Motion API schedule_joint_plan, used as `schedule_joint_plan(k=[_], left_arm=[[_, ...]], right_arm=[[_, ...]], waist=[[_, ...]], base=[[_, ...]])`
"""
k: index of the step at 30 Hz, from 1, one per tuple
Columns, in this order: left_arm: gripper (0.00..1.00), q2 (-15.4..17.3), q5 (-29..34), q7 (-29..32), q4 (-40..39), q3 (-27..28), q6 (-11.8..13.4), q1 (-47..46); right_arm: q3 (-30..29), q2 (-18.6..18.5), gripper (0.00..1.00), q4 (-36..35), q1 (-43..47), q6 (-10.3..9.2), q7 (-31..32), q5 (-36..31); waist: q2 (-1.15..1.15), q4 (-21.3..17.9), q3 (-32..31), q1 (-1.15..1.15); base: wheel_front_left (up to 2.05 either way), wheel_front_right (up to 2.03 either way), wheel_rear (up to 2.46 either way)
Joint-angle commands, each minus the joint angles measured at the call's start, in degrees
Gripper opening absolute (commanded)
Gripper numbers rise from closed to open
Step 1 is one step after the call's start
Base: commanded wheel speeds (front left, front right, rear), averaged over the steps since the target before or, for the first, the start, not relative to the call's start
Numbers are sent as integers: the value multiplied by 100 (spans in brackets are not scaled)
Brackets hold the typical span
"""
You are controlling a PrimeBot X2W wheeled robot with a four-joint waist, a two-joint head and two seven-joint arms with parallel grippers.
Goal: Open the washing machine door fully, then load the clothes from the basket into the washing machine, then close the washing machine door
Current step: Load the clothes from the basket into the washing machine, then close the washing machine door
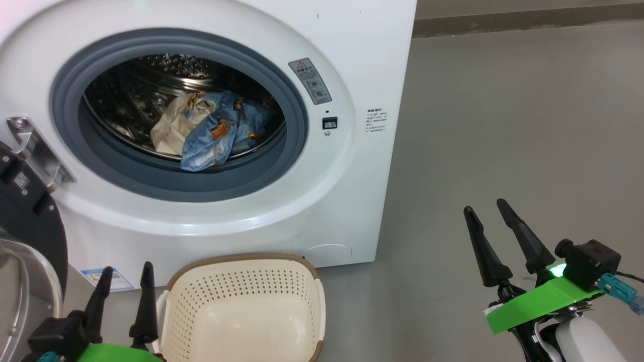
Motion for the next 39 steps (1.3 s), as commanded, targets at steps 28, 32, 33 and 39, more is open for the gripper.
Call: schedule_joint_plan(k=[28,32,33,39], left_arm=[[100,199,-17,-30,-244,147,27,-102],[100,198,-28,-32,-258,147,31,-101],[100,197,-32,-32,-259,146,33,-100],[100,184,-62,-34,-289,150,30,-93]], right_arm=[[100,-39,100,-98,-76,9,-27,4],[89,-36,100,-105,-73,9,-27,4],[87,-36,100,-107,-73,9,-27,5],[92,-19,100,-106,-68,9,-27,5]], waist=[[0,-11,-44,0],[0,-7,-45,0],[0,-6,-43,0],[0,4,-40,0]], base=[[0,0,0],[0,0,0],[0,0,0],[-8,8,0]])
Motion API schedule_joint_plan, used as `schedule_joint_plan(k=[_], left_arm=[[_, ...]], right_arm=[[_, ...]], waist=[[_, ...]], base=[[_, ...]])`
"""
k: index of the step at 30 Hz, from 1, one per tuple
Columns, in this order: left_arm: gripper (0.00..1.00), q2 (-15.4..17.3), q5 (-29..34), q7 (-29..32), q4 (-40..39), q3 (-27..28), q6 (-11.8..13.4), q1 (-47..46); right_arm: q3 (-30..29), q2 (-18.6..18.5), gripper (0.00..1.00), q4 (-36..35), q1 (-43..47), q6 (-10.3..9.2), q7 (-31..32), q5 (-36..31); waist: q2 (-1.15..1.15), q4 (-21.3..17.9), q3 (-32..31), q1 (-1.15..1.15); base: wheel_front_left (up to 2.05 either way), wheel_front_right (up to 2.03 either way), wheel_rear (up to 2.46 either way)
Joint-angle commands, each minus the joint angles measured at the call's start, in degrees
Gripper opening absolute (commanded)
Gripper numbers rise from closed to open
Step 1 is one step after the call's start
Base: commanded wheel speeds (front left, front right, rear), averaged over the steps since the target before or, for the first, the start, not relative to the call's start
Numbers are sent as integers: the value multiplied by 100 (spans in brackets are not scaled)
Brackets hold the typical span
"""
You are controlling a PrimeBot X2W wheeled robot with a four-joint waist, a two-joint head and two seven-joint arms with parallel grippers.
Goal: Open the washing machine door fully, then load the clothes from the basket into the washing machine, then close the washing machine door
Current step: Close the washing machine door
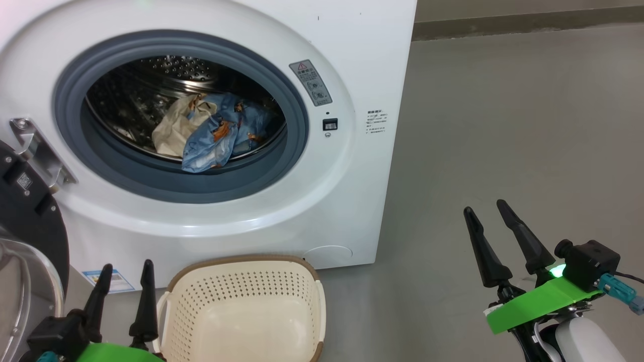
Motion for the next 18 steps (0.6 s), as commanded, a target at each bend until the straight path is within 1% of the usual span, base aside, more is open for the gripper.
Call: schedule_joint_plan(k=[1,7,15,18], left_arm=[[100,130,-50,-33,-181,196,25,-102],[100,124,-67,-36,-235,199,-10,-81],[100,127,-29,-38,-251,202,7,-66],[100,128,-26,-38,-255,193,4,-62]], right_arm=[[92,-18,100,-131,-67,9,-27,7],[86,-16,100,-131,-71,9,-27,9],[76,-10,100,-125,-72,9,-27,8],[74,-11,100,-124,-74,9,-27,11]], waist=[[0,2,-2,0],[0,9,0,0],[0,21,-16,0],[0,24,-18,0]], base=[[-43,43,0],[-90,90,0],[-169,169,0],[-134,134,0]])
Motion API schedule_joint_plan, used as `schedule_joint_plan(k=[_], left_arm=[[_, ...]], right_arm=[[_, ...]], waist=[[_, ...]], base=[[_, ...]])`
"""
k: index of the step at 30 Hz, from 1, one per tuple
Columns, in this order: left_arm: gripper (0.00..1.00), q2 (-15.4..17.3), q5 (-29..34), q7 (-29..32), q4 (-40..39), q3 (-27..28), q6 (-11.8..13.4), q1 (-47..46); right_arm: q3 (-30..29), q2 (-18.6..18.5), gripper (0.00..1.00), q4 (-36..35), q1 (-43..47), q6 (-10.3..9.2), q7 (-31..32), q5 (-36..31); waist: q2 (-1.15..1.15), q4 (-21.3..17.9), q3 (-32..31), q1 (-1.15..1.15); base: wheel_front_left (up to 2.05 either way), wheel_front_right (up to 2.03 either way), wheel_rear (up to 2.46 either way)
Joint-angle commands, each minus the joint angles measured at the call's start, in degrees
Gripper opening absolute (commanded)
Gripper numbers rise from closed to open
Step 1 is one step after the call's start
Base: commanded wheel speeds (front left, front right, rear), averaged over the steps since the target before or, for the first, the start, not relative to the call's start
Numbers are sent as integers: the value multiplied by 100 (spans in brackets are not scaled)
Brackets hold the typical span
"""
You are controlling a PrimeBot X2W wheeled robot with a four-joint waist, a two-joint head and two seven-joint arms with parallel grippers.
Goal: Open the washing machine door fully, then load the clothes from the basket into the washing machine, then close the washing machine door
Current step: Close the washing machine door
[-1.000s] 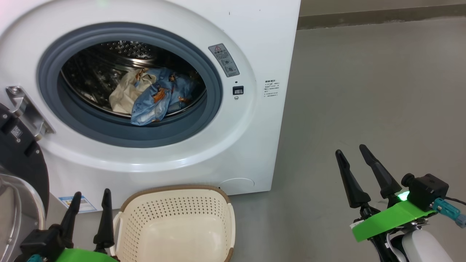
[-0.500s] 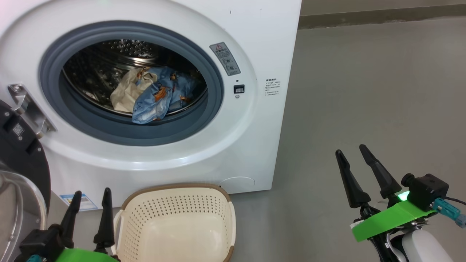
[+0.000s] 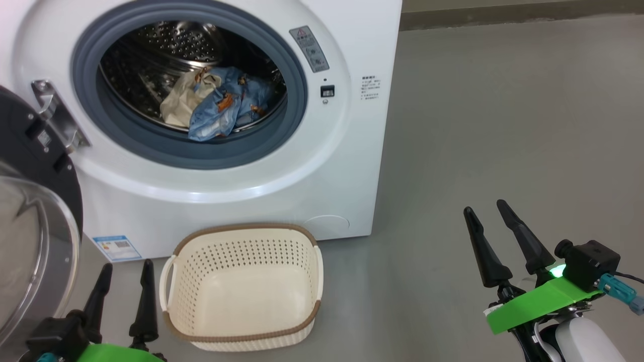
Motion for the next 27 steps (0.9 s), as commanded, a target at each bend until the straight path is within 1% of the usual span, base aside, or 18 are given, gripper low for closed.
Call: schedule_joint_plan(k=[1,7,27], left_arm=[[100,133,-5,-35,-160,188,10,-83],[100,142,-8,-36,-150,176,18,-70],[100,180,-20,-35,-103,92,25,-82]], right_arm=[[84,-13,100,-124,-73,9,-27,13],[93,-12,100,-111,-68,9,-27,19],[143,-60,100,-81,-62,9,-27,44]], waist=[[0,-1,-2,0],[0,-11,-20,0],[0,11,-81,0]], base=[[-93,93,0],[-46,46,0],[0,0,0]])
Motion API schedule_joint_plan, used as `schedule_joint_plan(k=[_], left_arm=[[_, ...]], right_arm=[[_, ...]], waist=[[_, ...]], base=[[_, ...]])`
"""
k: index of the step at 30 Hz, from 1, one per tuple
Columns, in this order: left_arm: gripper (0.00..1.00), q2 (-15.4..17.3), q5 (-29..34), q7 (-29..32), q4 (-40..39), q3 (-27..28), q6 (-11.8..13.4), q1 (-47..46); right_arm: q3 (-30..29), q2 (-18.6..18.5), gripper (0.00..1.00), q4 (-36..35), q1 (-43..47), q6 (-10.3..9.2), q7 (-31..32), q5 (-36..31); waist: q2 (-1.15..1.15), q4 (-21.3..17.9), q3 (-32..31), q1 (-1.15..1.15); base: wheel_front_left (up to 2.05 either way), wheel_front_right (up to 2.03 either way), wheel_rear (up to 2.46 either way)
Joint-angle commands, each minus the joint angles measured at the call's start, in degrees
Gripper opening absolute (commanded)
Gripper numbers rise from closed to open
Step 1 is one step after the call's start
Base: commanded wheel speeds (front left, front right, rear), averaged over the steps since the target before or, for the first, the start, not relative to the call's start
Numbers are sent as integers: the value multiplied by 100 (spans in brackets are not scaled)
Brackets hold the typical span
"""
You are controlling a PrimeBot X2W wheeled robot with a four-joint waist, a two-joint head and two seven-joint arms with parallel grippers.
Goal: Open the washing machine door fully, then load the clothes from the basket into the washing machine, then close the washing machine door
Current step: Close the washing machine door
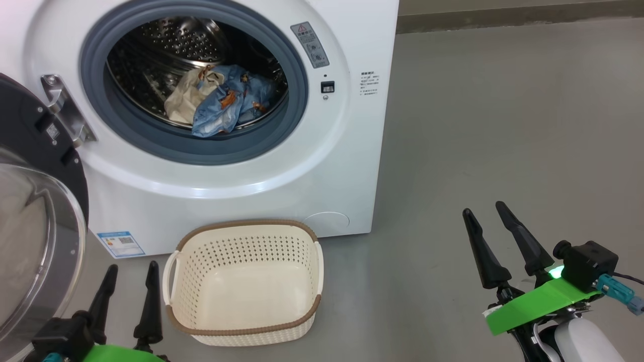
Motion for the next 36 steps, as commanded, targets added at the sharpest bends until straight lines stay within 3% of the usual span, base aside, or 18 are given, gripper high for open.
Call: schedule_joint_plan(k=[1,16,36], left_arm=[[100,154,-22,-34,-106,189,25,-101],[100,163,-12,-35,-103,151,71,-115],[100,69,158,-36,-72,234,300,-86]], right_arm=[[122,-60,100,-115,-63,9,-27,46],[63,-77,100,-36,24,9,-27,33],[227,69,100,240,85,9,-27,123]], waist=[[0,7,-2,0],[0,346,-15,0],[0,1824,-120,0]], base=[[0,0,0],[0,0,0],[0,0,0]])
